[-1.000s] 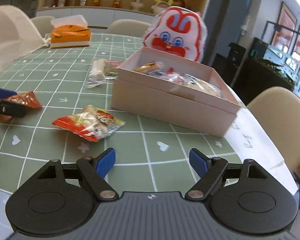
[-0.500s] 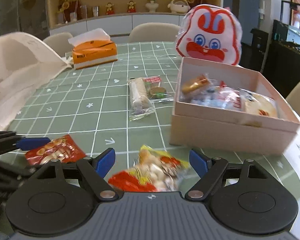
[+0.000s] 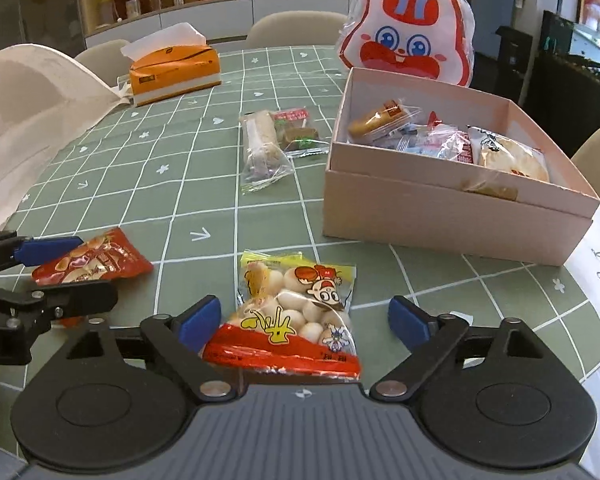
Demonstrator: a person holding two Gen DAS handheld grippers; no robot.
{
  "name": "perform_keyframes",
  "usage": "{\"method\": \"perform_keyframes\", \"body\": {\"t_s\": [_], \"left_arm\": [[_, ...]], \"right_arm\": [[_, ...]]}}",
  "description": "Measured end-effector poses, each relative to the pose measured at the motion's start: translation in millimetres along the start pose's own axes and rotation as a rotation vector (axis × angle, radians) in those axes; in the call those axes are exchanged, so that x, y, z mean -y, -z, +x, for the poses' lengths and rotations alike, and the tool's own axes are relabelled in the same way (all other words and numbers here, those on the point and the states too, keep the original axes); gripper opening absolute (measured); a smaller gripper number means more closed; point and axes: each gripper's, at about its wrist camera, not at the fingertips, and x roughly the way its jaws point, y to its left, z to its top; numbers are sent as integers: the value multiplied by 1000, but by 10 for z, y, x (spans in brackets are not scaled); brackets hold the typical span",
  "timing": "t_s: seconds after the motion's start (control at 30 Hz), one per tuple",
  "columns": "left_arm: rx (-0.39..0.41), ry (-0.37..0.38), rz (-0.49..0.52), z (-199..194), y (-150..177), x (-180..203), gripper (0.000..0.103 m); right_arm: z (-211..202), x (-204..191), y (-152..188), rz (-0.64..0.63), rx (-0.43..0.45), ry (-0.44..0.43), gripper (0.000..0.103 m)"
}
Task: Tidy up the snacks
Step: 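Close the right gripper on the yellow-and-red puffed-snack packet, then lift both packets and carry them toward the pink box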
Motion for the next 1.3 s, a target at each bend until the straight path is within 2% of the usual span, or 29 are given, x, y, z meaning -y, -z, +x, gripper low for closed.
{"method": "perform_keyframes", "body": {"t_s": [0.03,0.37,0.53,0.83,1.1,1.3], "left_arm": [[0,0,0,0,0,0,78],[0,0,0,1,0,-1,78],[-1,0,0,2,-1,-1,78],[-2,-3,3,4,0,2,78],[-2,-4,4,2,0,2,78],[-2,-4,4,2,0,2,78]], "right_arm": [[13,-2,-4,-1,-7,-8,103],[22,-78,-13,29,-18,40,103],[3,-47,-1,0,-19,11,103],[-80,-15,115,30,30,55,102],[-94,16,11,134,26,-16,99],[6,-113,-68,46,18,45,80]]}}
